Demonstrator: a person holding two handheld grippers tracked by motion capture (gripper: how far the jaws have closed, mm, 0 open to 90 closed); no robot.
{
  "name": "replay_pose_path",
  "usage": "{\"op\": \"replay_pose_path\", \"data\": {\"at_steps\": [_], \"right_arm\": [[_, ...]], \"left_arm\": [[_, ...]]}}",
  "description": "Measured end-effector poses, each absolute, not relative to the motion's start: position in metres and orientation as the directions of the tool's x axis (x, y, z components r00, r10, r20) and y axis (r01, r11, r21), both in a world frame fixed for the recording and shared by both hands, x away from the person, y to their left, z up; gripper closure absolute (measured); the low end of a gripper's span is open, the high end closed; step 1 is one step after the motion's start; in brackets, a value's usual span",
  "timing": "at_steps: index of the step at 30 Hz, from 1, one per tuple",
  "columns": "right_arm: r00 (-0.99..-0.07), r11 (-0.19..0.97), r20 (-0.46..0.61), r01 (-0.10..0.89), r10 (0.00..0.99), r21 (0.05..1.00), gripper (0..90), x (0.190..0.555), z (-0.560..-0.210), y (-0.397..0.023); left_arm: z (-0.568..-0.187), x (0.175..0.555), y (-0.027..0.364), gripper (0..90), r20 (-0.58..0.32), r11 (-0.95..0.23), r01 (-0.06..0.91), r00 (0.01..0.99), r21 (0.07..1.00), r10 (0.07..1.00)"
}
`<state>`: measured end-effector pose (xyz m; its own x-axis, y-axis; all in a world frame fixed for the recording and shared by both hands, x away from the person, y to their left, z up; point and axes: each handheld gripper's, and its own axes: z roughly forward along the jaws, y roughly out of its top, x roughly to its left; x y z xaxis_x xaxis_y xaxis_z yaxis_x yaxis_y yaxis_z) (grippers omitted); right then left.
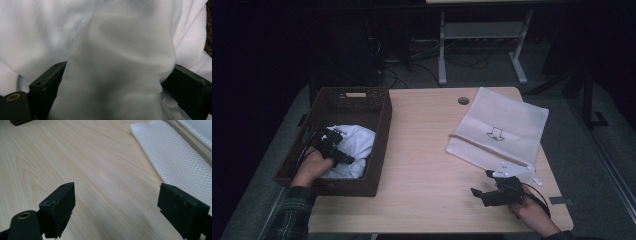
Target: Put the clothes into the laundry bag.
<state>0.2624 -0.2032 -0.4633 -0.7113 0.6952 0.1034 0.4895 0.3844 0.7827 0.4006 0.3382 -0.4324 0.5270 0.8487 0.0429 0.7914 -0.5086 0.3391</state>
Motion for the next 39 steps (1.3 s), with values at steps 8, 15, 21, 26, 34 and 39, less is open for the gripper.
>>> {"op": "replay_pose_path", "data": {"at_steps": [8,15,21,26,34,39], "right_arm": [[-0.712,0.388,0.103,0.491,0.695,0.780,13.5,0.262,-0.464,-0.203],[-0.714,0.388,0.100,0.486,0.693,0.783,13.5,0.262,-0.464,-0.203],[-0.716,0.390,0.100,0.486,0.691,0.782,13.5,0.262,-0.464,-0.202],[-0.715,0.389,0.100,0.486,0.692,0.783,13.5,0.262,-0.464,-0.203],[-0.716,0.386,0.103,0.486,0.691,0.785,13.5,0.263,-0.463,-0.203],[-0.718,0.387,0.102,0.483,0.689,0.785,13.5,0.262,-0.463,-0.203]], "left_arm": [[-0.435,0.403,0.334,6.8,0.036,-0.514,0.800,0.530,0.309,0.847],[-0.429,0.400,0.334,26.8,-0.006,-0.495,0.811,0.523,0.311,0.852],[-0.424,0.398,0.335,59.9,-0.060,-0.463,0.828,0.504,0.316,0.862],[-0.422,0.399,0.338,64.7,-0.096,-0.433,0.847,0.481,0.310,0.871],[-0.411,0.402,0.347,65.0,-0.166,-0.384,0.867,0.449,0.318,0.878],[-0.398,0.403,0.353,65.1,-0.175,-0.371,0.867,0.443,0.332,0.879]]}}
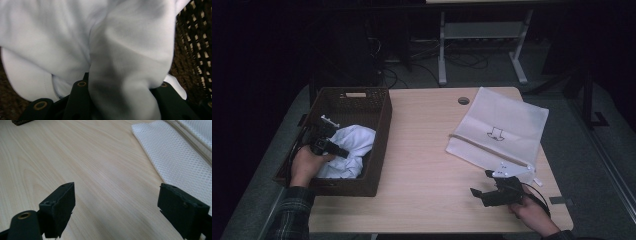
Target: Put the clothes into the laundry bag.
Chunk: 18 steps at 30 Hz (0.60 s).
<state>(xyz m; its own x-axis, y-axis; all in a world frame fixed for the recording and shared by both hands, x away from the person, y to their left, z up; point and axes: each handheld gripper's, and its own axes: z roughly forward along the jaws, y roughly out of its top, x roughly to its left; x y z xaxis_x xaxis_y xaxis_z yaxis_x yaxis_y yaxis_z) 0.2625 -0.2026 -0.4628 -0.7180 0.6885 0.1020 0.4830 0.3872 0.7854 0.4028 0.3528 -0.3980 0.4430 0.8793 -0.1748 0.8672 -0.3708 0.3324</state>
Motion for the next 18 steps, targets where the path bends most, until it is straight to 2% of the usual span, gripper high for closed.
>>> {"op": "replay_pose_path", "data": {"at_steps": [12,18], "right_arm": [[-0.713,0.382,0.103,0.486,0.694,0.786,13.5,0.263,-0.462,-0.203],[-0.710,0.378,0.104,0.486,0.696,0.788,13.5,0.262,-0.462,-0.204]], "left_arm": [[-0.362,0.398,0.357,65.2,-0.164,-0.370,0.849,0.454,0.377,0.876],[-0.347,0.395,0.360,65.3,-0.196,-0.342,0.847,0.446,0.406,0.873]]}}
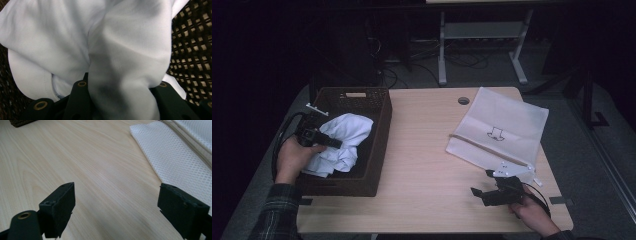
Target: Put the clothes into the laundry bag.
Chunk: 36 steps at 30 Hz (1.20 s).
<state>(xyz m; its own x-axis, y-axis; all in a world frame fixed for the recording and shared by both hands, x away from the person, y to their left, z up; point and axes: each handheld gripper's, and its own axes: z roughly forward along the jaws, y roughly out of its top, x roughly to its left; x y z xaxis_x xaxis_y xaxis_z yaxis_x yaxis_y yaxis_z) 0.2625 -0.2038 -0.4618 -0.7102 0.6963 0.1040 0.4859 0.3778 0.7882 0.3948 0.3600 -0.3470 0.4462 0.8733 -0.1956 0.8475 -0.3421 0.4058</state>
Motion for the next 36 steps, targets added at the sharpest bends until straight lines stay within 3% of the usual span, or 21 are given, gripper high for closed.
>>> {"op": "replay_pose_path", "data": {"at_steps": [17,36], "right_arm": [[-0.705,0.372,0.107,0.490,0.701,0.789,13.5,0.263,-0.461,-0.204],[-0.704,0.369,0.106,0.488,0.702,0.791,13.5,0.263,-0.461,-0.205]], "left_arm": [[-0.306,0.384,0.349,65.3,-0.197,-0.355,0.807,0.489,0.471,0.850],[-0.286,0.378,0.290,65.3,-0.195,-0.436,0.726,0.607,0.532,0.771]]}}
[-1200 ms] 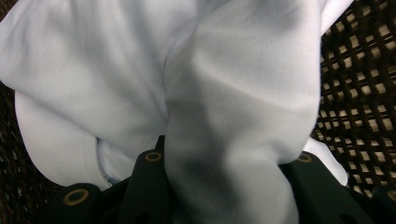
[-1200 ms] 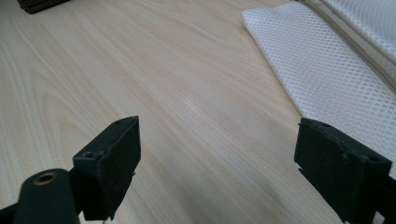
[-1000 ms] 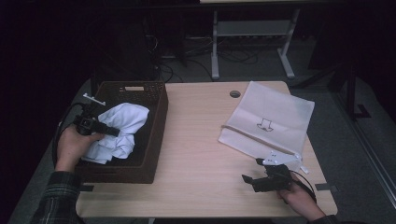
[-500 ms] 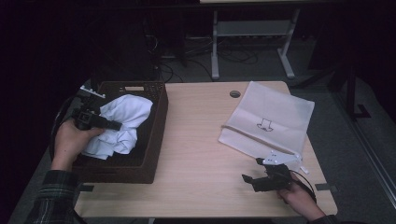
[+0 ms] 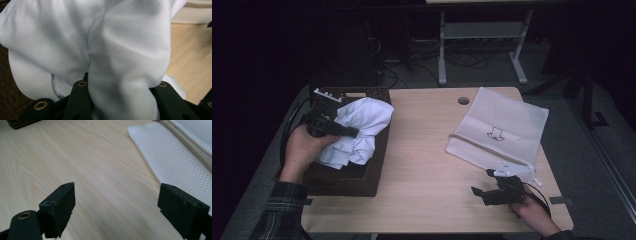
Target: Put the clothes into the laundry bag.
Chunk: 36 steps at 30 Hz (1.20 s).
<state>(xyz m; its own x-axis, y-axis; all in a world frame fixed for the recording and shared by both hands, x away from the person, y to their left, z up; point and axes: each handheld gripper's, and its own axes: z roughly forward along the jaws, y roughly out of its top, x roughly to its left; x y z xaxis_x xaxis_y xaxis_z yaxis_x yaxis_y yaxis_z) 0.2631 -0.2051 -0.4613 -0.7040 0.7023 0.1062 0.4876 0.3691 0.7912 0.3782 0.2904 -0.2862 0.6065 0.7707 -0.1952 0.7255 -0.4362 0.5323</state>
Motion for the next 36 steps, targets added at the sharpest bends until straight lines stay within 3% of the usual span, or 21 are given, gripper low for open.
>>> {"op": "replay_pose_path", "data": {"at_steps": [19,36], "right_arm": [[-0.704,0.367,0.103,0.482,0.703,0.796,13.5,0.263,-0.460,-0.206],[-0.708,0.370,0.098,0.476,0.700,0.798,13.5,0.262,-0.459,-0.207]], "left_arm": [[-0.281,0.372,0.214,65.3,-0.198,-0.526,0.630,0.727,0.572,0.657],[-0.317,0.363,0.158,65.3,-0.218,-0.582,0.598,0.776,0.551,0.591]]}}
